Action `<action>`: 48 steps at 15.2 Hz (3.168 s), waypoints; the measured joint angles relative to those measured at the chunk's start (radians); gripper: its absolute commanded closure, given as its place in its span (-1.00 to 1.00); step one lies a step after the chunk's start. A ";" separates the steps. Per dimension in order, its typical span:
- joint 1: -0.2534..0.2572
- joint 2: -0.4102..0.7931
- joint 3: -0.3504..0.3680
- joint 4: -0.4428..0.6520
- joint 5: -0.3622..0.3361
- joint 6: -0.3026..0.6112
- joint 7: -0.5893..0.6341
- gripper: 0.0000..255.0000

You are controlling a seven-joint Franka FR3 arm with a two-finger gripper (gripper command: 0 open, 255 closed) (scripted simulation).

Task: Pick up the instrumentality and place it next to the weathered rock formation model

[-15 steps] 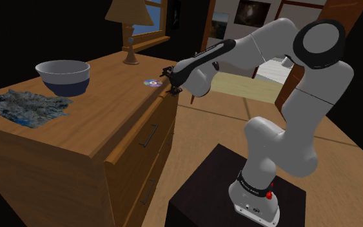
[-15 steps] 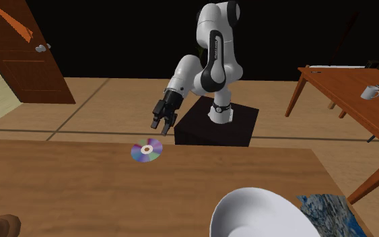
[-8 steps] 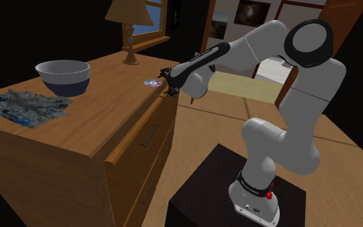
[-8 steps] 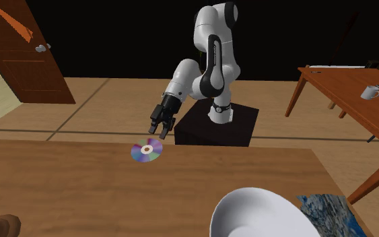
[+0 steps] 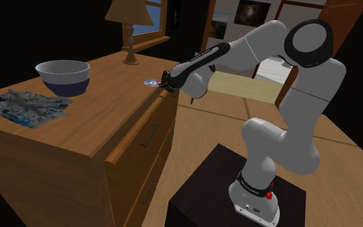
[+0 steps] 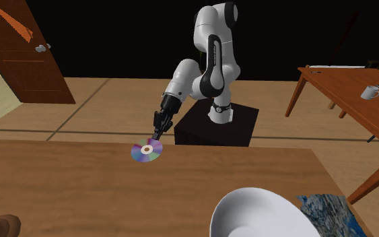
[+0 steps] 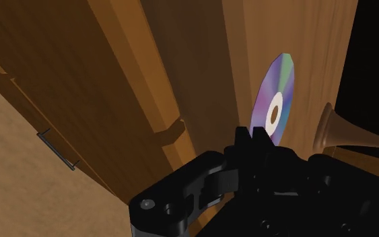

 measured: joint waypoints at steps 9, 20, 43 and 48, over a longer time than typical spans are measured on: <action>-0.170 0.025 0.177 0.016 0.063 -0.050 -0.032 1.00; -1.005 0.057 0.974 0.070 0.097 -0.248 0.016 1.00; -1.857 -0.197 2.087 0.010 -0.370 -0.384 0.904 1.00; -1.968 -0.263 2.292 0.065 -0.384 -0.440 1.056 1.00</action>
